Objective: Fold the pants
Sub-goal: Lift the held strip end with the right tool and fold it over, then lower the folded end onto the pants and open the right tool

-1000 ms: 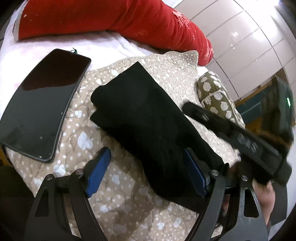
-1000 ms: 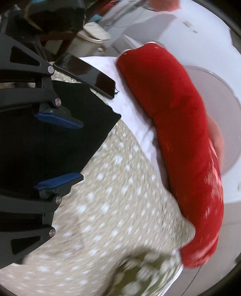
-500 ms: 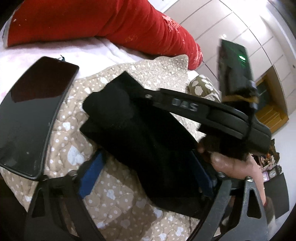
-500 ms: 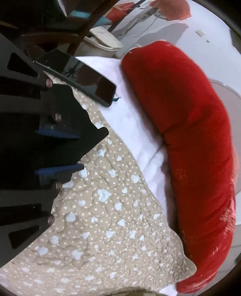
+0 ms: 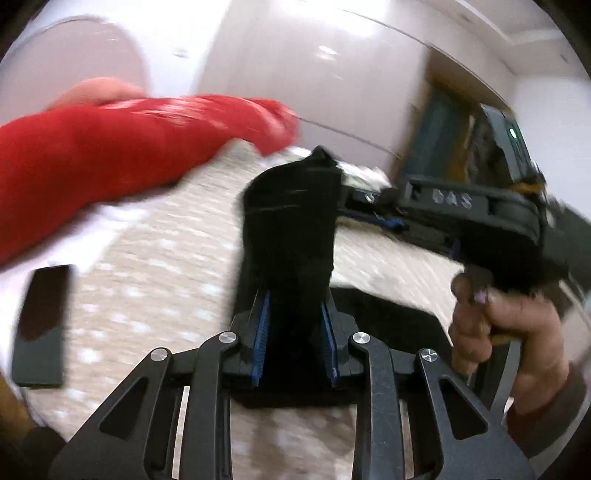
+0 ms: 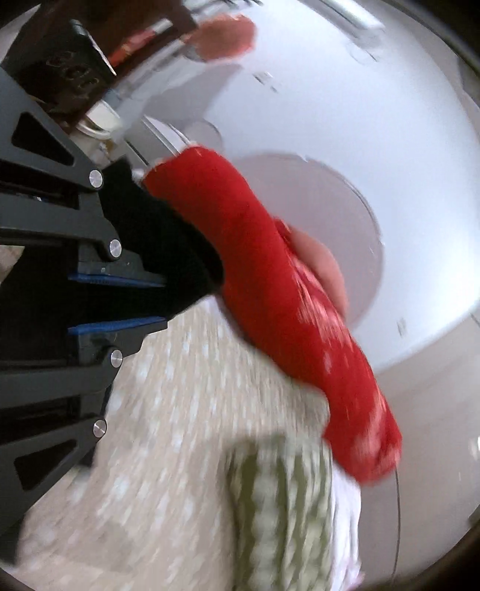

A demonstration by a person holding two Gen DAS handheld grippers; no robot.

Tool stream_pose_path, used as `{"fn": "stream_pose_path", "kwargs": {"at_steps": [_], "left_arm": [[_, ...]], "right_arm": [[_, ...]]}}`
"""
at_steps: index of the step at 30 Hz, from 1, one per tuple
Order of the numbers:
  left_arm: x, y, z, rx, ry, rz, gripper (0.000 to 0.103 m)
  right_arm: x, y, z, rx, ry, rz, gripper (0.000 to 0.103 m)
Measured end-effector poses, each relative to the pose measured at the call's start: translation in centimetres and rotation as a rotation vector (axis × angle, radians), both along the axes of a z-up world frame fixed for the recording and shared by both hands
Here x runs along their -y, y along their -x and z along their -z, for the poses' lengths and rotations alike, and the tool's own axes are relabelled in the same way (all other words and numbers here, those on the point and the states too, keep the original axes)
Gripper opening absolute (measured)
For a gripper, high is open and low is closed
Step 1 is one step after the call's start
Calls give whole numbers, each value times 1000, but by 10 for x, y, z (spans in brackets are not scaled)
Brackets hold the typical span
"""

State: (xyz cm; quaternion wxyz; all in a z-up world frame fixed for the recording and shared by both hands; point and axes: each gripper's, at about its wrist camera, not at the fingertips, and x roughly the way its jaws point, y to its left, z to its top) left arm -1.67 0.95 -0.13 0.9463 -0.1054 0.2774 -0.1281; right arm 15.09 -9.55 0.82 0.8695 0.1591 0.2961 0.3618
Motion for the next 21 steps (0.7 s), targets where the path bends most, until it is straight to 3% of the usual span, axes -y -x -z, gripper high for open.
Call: {"fn": "stream_pose_path", "kwargs": {"at_steps": [2, 5, 6, 7, 8, 11, 13, 17, 21], "left_arm": [[25, -4, 12, -42, -27, 86, 24], [53, -14, 42, -187, -57, 188, 24], [53, -14, 46, -211, -59, 186, 24], [51, -13, 47, -214, -62, 181, 24], [47, -11, 45, -211, -64, 173, 24], [28, -1, 28, -165, -49, 128, 25], [16, 2, 18, -153, -24, 91, 26], [-13, 4, 14, -143, 20, 7, 47], [-41, -12, 17, -165, 58, -70, 52]], "right_arm": [[32, 9, 16, -45, 7, 103, 15], [59, 19, 45, -150, 26, 193, 20], [66, 23, 52, -173, 11, 210, 28], [75, 28, 58, -197, -22, 233, 41], [84, 31, 60, -206, -48, 249, 45], [91, 35, 59, -212, -138, 246, 49], [82, 28, 58, -227, -129, 226, 52], [51, 4, 66, -272, -60, 169, 54], [38, -19, 74, -320, -85, 173, 54]]}}
